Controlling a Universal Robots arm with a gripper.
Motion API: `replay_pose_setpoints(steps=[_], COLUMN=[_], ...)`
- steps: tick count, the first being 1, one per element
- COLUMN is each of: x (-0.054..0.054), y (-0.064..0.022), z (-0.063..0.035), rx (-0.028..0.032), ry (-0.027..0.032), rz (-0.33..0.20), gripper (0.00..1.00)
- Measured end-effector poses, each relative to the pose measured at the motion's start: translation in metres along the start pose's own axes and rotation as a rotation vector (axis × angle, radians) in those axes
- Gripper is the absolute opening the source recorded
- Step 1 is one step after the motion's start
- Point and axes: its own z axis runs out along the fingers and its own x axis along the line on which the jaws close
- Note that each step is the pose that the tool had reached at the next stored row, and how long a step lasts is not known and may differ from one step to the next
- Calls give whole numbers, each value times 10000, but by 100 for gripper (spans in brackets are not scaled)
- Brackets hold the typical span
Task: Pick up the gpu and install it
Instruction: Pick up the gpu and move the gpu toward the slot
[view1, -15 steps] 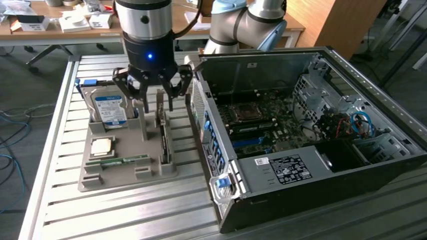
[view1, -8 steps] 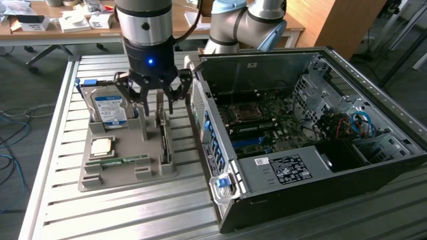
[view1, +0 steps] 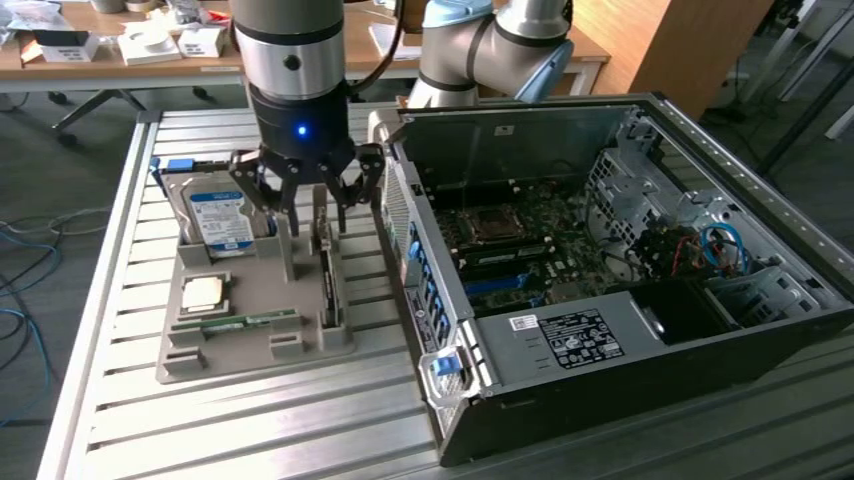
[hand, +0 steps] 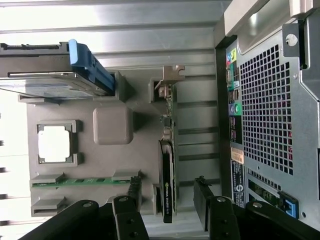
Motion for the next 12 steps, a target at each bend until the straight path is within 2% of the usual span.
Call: replay_pose_setpoints(steps=[12], x=[-26], y=[1], z=[9], rx=[1], ry=[0], rz=[0], gripper=[55])
